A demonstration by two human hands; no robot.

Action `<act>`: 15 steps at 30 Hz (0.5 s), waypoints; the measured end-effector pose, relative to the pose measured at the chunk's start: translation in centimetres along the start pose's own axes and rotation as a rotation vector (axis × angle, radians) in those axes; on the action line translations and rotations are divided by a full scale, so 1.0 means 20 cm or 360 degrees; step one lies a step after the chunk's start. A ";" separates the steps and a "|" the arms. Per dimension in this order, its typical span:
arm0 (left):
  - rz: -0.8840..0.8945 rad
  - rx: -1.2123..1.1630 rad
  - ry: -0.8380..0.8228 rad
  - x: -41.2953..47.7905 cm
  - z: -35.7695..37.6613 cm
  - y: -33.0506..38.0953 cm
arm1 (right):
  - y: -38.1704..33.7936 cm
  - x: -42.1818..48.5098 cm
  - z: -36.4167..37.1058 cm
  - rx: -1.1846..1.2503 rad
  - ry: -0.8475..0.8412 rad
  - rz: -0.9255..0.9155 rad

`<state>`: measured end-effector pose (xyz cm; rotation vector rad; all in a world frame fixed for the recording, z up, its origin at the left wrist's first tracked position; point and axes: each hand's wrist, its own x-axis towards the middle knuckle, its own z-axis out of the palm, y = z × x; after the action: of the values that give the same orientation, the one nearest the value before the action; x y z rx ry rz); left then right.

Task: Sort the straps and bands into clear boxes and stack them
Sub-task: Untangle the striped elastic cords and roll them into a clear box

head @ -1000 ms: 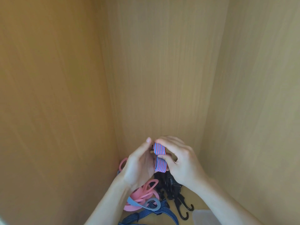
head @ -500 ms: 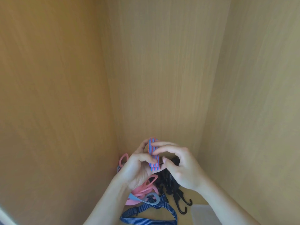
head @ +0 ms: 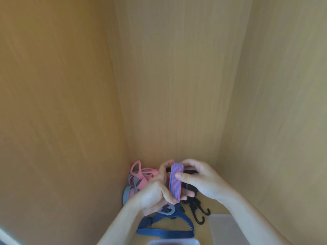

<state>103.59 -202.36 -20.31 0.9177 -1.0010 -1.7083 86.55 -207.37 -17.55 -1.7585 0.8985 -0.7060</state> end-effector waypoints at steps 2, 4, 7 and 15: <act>-0.0025 0.0035 -0.0036 -0.02 -0.02 -0.02 | 0.02 -0.02 0.00 0.0018 0.0019 -0.0002; -0.0042 0.0050 0.0018 -0.04 -0.03 -0.04 | 0.05 -0.04 0.00 0.0080 0.0052 0.0019; -0.0074 0.0107 0.0192 -0.06 -0.03 -0.11 | 0.10 -0.08 0.02 0.0210 0.0126 0.0104; -0.0246 0.0386 0.0373 -0.23 -0.08 -0.37 | 0.30 -0.24 0.25 0.0337 0.0328 0.0387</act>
<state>103.87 -196.47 -27.09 1.3501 -1.0139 -1.5803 86.24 -202.17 -25.10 -1.3798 1.1126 -0.7995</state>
